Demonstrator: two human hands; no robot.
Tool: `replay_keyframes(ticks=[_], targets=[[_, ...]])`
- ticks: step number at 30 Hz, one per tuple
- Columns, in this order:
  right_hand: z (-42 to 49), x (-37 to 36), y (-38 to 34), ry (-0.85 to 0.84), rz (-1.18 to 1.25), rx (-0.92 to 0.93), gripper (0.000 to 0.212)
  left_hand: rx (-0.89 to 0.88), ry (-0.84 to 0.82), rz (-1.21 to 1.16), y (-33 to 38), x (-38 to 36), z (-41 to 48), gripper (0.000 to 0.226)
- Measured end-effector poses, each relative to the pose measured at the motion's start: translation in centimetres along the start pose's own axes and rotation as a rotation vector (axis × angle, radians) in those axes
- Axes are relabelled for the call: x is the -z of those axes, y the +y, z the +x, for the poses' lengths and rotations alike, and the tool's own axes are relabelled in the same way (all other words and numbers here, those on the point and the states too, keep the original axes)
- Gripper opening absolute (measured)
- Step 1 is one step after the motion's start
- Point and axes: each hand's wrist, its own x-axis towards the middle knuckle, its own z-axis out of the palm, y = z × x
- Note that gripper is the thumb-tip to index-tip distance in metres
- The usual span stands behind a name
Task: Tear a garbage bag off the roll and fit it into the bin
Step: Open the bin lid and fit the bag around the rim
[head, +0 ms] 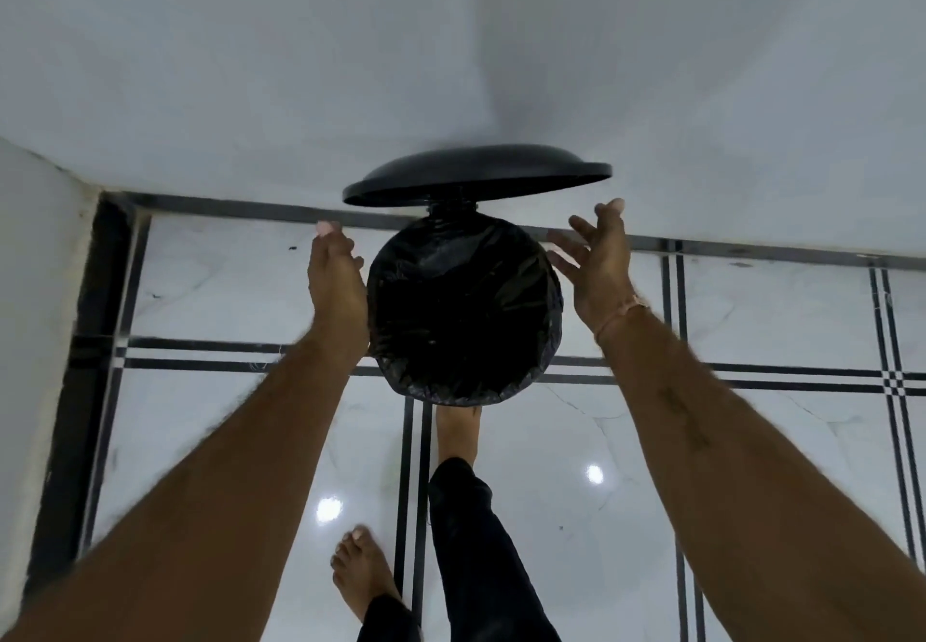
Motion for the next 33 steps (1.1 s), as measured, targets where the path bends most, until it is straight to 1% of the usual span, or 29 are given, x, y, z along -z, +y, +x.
replay_keyframes(ticks=[1,2,4,5,7,8,10,11,12,13,15,18,21,23,25,29,33], targets=[[-0.7,-0.1,-1.2,0.015,0.031,0.007,0.061,0.058,-0.019,-0.108,1.3,0.0,-0.6,0.042],[-1.3,-0.1,-2.5,0.019,0.04,0.025,0.066,0.087,-0.053,-0.183,2.7,0.0,-1.2,0.053],[-1.6,-0.4,-4.8,-0.04,-0.039,0.061,0.071,0.115,-0.142,-0.231,4.7,-0.3,-1.8,0.07],[-1.7,-0.5,-5.9,-0.095,-0.135,0.069,0.071,0.113,-0.192,-0.211,5.7,-0.6,-2.1,0.072],[-1.9,-0.6,-7.2,-0.194,-0.321,0.061,0.064,0.107,-0.255,-0.111,6.7,-1.3,-2.5,0.063],[-2.0,-0.6,-7.3,-0.221,-0.376,0.057,0.054,0.098,-0.267,-0.056,6.8,-1.5,-2.6,0.054],[-2.7,-0.1,-6.3,-0.213,-0.457,0.102,0.029,0.069,-0.247,0.026,6.3,-1.2,-3.4,0.04],[-3.3,0.4,-5.3,-0.197,-0.472,0.136,0.023,0.042,-0.238,0.076,5.5,-0.8,-3.7,0.035],[-3.7,1.1,-4.0,-0.191,-0.462,0.157,0.025,-0.003,-0.247,0.153,4.6,-0.2,-4.2,0.032],[-4.5,1.7,-2.7,-0.192,-0.458,0.167,0.034,-0.05,-0.265,0.225,3.6,0.3,-4.8,0.034],[-5.9,2.9,0.0,-0.176,-0.504,0.172,0.05,-0.114,-0.281,0.301,0.8,1.8,-5.1,0.044],[-6.4,4.3,4.2,-0.172,-0.546,0.195,0.057,-0.209,-0.277,0.367,-3.2,3.2,-5.3,0.045],[-5.7,4.9,8.7,-0.132,-0.627,0.257,0.068,-0.278,-0.227,0.44,-7.1,3.7,-4.9,0.066],[-4.8,5.5,11.7,-0.121,-0.71,0.298,0.072,-0.314,-0.257,0.491,-10.4,4.1,-4.4,0.078],[-4.2,6.1,13.9,-0.126,-0.78,0.332,0.077,-0.339,-0.272,0.525,-13.4,4.5,-3.5,0.087],[-3.5,6.5,15.3,-0.079,-0.727,0.341,0.087,-0.378,-0.234,0.484,-15.2,4.4,-3.0,0.084],[-5.1,5.7,16.2,-0.034,-0.65,0.316,0.087,-0.341,-0.186,0.463,-15.1,4.6,-2.4,0.082]])
